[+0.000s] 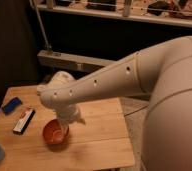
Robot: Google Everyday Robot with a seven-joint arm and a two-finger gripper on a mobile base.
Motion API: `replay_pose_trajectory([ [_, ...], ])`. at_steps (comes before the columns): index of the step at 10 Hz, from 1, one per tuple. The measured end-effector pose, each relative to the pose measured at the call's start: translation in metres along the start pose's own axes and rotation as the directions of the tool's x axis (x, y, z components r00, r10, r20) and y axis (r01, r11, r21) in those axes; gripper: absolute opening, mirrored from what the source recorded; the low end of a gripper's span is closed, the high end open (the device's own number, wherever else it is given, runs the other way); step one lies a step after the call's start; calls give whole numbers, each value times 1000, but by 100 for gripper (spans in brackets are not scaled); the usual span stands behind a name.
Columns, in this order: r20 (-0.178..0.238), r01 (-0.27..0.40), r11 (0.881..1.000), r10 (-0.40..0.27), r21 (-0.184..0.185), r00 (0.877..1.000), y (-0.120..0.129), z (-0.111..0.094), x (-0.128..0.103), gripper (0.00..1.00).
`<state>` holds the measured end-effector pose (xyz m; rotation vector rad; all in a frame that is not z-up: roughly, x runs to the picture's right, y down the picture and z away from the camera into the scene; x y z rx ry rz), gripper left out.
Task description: Move the arm in a circular motion
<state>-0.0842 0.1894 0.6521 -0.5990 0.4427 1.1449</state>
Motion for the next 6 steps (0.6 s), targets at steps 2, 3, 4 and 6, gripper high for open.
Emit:
replay_pose_trajectory([
  [2,-28,-130,991,129,-38,991,-36,15,35,65],
  [3,-29,-192,980,191,-56,981,-54,19,43,65],
  [4,-22,-300,951,300,-78,954,-97,22,53,65],
  [6,-11,-432,898,432,-90,902,-161,24,56,65],
])
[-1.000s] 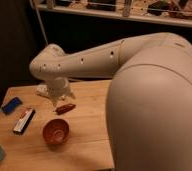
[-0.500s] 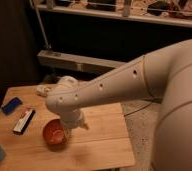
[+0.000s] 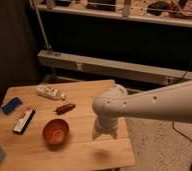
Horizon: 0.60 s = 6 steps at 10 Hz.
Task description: Move the arm in a circular motion
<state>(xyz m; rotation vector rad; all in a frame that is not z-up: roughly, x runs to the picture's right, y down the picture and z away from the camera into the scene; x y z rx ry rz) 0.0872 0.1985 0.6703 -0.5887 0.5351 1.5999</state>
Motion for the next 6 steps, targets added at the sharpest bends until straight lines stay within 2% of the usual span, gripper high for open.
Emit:
replay_pose_trajectory([
  [1,8,-92,996,92,3,996,-41,-4,-28,65],
  [2,8,-148,989,148,13,989,-65,-6,-53,65],
  [3,7,-186,982,186,30,983,-78,-10,-79,65],
  [4,8,-208,977,208,45,978,-77,-15,-111,65],
  [5,12,-231,972,231,50,973,-62,-27,-146,65],
  [6,16,-245,968,244,51,970,-52,-35,-166,65],
])
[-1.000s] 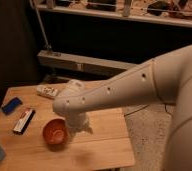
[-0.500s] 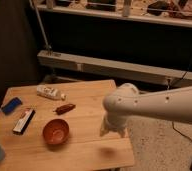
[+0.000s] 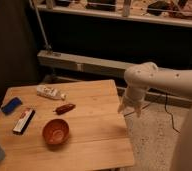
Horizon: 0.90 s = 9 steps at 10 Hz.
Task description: Move the arm in a circular motion
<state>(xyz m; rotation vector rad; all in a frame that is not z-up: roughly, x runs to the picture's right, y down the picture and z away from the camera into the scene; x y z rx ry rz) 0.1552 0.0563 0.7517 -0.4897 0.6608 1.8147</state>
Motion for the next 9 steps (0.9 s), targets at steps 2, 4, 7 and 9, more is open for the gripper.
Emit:
replay_pose_trajectory([
  [2,3,-27,1000,27,7,1000,35,-20,-34,65],
  [4,3,-6,1000,6,26,1000,84,-30,-51,65],
  [7,20,171,982,-173,74,985,199,-35,-40,65],
  [9,36,317,945,-321,86,946,264,-38,-15,65],
])
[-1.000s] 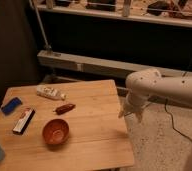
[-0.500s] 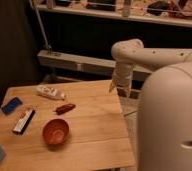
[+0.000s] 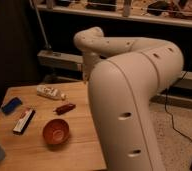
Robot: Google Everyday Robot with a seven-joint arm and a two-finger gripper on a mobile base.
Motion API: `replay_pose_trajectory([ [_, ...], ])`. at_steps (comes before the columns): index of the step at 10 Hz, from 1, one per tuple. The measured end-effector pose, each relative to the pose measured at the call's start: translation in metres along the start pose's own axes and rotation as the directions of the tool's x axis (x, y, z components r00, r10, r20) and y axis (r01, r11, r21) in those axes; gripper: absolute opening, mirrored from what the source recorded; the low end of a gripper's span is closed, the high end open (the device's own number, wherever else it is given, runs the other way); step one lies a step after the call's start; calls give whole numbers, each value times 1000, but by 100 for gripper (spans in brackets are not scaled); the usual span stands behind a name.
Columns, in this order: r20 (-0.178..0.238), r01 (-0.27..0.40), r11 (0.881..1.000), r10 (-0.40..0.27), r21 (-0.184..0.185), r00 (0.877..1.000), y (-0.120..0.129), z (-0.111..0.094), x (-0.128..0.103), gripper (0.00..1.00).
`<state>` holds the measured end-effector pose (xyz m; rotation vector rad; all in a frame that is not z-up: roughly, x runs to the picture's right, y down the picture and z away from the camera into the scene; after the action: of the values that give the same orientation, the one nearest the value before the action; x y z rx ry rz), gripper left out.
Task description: Move the arm in a circular motion
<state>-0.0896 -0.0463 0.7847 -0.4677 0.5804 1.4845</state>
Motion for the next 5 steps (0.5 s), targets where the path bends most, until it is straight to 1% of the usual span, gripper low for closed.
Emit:
replay_pose_trajectory([
  [1,12,82,997,-82,1,997,33,-4,8,65],
  [2,23,169,986,-169,0,985,65,-7,23,65],
  [3,33,241,970,-241,-4,970,88,-8,40,65],
  [4,39,301,954,-300,-7,953,103,-8,58,65],
  [5,40,369,930,-368,-12,929,113,-6,85,65],
])
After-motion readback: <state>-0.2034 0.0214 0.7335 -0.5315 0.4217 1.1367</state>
